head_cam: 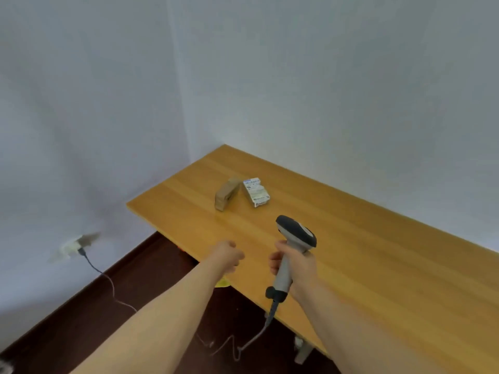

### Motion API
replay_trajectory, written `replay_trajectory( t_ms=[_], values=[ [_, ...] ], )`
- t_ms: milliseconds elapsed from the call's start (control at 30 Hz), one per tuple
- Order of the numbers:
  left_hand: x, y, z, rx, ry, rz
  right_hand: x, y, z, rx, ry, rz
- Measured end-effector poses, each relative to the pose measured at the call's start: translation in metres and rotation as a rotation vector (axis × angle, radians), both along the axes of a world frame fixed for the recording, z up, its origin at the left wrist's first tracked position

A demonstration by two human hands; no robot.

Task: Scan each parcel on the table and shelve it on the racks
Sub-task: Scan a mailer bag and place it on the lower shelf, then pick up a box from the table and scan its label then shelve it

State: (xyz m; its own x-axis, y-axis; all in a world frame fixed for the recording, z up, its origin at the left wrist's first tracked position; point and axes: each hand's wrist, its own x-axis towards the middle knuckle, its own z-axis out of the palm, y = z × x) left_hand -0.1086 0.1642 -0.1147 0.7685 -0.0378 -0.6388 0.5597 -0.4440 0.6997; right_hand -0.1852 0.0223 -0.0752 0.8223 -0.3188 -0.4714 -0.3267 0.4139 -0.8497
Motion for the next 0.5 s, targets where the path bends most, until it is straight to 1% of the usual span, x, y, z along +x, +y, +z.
replay_trajectory(
  t_ms=[167, 300, 333, 400, 500],
  values=[
    [0.074, -0.048, -0.01, 0.076, -0.058, -0.043, 0.057, -0.047, -0.014, 0.027, 0.048, -0.105],
    [0.157, -0.084, -0.026, 0.134, -0.132, -0.001, 0.11, -0.069, -0.031, 0.014, 0.109, -0.18],
    [0.18, -0.094, -0.031, 0.132, -0.128, 0.007, 0.125, -0.074, -0.035, 0.01, 0.124, -0.194],
    [0.218, -0.111, -0.044, 0.146, -0.062, 0.072, 0.151, -0.081, -0.043, -0.008, 0.164, -0.207],
    [0.267, -0.135, -0.06, 0.27, 0.019, 0.151, 0.185, -0.09, -0.054, -0.004, 0.205, -0.216]
  ],
)
